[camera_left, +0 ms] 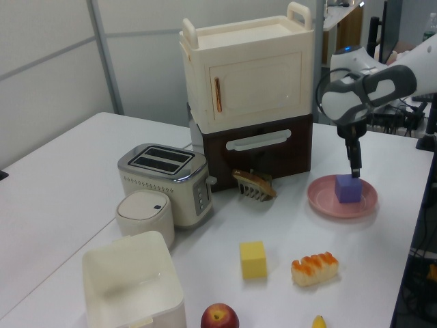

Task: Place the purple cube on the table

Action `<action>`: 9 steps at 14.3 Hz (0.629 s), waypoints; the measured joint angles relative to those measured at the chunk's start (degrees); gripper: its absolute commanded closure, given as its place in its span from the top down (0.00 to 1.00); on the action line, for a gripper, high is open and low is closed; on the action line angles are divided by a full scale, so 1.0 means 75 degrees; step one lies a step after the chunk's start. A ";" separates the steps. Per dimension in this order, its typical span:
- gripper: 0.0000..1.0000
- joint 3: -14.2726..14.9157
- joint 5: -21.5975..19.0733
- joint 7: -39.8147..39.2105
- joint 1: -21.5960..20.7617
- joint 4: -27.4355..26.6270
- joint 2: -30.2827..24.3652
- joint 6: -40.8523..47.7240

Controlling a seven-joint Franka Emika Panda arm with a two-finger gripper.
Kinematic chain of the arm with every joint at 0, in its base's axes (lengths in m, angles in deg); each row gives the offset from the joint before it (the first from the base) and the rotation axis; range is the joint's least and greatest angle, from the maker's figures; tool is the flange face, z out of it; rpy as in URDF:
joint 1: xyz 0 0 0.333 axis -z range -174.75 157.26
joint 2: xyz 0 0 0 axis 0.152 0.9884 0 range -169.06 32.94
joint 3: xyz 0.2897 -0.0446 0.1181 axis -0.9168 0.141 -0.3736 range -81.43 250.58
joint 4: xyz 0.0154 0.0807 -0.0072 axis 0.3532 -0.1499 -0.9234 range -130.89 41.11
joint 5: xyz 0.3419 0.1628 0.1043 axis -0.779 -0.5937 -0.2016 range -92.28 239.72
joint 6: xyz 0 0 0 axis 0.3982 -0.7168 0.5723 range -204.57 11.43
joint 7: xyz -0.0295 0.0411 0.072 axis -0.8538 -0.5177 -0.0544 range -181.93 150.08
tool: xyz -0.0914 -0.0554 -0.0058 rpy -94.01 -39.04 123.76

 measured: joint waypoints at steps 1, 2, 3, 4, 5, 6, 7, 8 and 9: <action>1.00 0.0000 0.0073 -0.0047 -0.0015 -0.0221 0.0049 -0.0379; 1.00 0.0000 0.0114 -0.0052 -0.0030 -0.0349 0.0110 -0.0600; 0.95 0.0000 0.0128 -0.0053 -0.0057 -0.0445 0.0247 -0.0816; 0.90 0.0000 0.0128 -0.0053 -0.0076 -0.0467 0.0333 -0.0883; 0.76 0.0000 0.0128 -0.0054 -0.0089 -0.0468 0.0409 -0.0897; 0.62 0.0000 0.0128 -0.0055 -0.0099 -0.0468 0.0487 -0.0903; 0.47 0.0000 0.0128 -0.0057 -0.0100 -0.0467 0.0507 -0.0906; 0.43 0.0001 0.0128 -0.0059 -0.0100 -0.0465 0.0509 -0.0906; 0.43 0.0002 0.0128 -0.0061 -0.0100 -0.0457 0.0508 -0.0907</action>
